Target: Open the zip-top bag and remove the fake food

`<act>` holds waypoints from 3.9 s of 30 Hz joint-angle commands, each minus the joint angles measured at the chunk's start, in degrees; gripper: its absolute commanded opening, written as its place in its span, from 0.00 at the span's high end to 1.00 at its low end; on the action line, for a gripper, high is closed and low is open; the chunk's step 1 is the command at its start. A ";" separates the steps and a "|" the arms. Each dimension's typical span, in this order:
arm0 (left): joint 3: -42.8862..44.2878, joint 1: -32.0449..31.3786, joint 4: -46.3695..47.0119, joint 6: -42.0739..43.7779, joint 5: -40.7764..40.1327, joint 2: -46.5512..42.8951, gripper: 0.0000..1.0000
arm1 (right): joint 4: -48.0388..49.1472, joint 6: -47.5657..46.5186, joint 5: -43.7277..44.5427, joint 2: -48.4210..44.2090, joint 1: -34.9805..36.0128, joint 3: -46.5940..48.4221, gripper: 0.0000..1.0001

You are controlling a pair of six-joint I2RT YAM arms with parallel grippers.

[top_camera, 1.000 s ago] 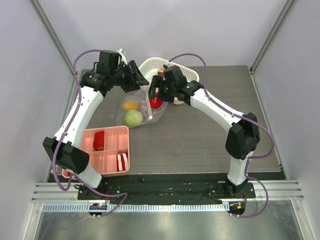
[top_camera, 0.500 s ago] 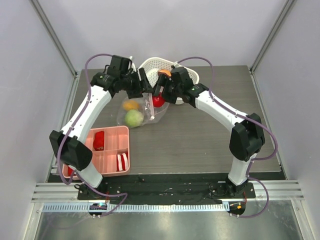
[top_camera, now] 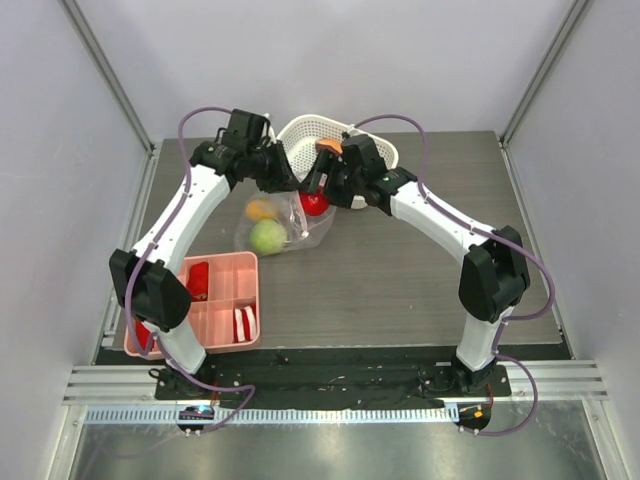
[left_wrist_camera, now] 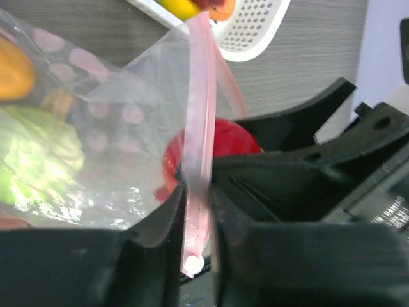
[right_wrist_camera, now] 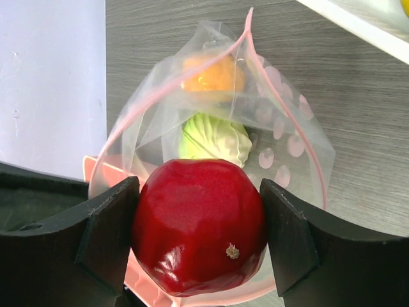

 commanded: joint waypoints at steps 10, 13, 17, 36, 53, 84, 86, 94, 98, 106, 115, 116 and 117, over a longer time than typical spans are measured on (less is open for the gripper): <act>2.09 -0.18 -3.76 3.65 -7.27 0.84 1.00 | -3.74 -8.20 7.85 -6.60 -0.57 5.17 0.99; 1.21 -0.18 -4.03 4.18 -7.79 0.49 1.00 | -3.74 -8.56 10.23 -8.35 -2.85 6.31 0.99; 1.47 -0.09 -4.64 4.18 -8.32 0.05 1.00 | -3.74 -10.40 12.78 -5.82 -6.80 10.51 0.99; -0.37 -0.09 -2.89 1.98 -4.28 -3.38 1.00 | -4.35 -21.91 19.90 23.10 -15.69 26.35 0.63; -0.02 -0.09 -1.65 1.90 -1.73 -3.02 1.00 | -11.74 -25.26 19.55 16.08 -15.61 26.79 0.00; 0.33 -0.70 -0.95 0.67 -0.76 -3.55 1.00 | -1.20 -9.25 -0.83 0.24 2.41 3.58 0.81; 0.42 -0.70 -0.77 0.67 -1.03 -3.73 1.00 | -0.67 -9.26 -0.57 2.71 2.94 4.11 0.80; -0.73 -0.70 -0.07 0.49 -1.03 -3.47 1.00 | 5.31 -7.07 -3.03 8.51 3.47 2.61 0.78; 0.77 -0.70 -0.60 1.37 0.47 -2.41 1.00 | 5.84 -6.98 -3.82 10.88 3.64 4.11 0.76; 4.37 -0.88 -2.09 2.42 1.17 -0.13 1.00 | 5.49 -5.75 -3.30 10.46 4.96 4.99 0.75; 1.39 -0.79 -1.48 2.78 1.87 -0.56 1.00 | 1.97 -3.21 -1.54 5.79 4.87 5.69 0.74; 1.30 -0.79 -1.30 2.69 1.96 -0.56 1.00 | 1.97 -2.41 -2.15 7.01 4.79 6.04 0.74; 1.47 -0.79 -1.22 2.60 2.05 -0.74 1.00 | 2.40 -1.54 -2.59 7.63 4.87 6.40 0.74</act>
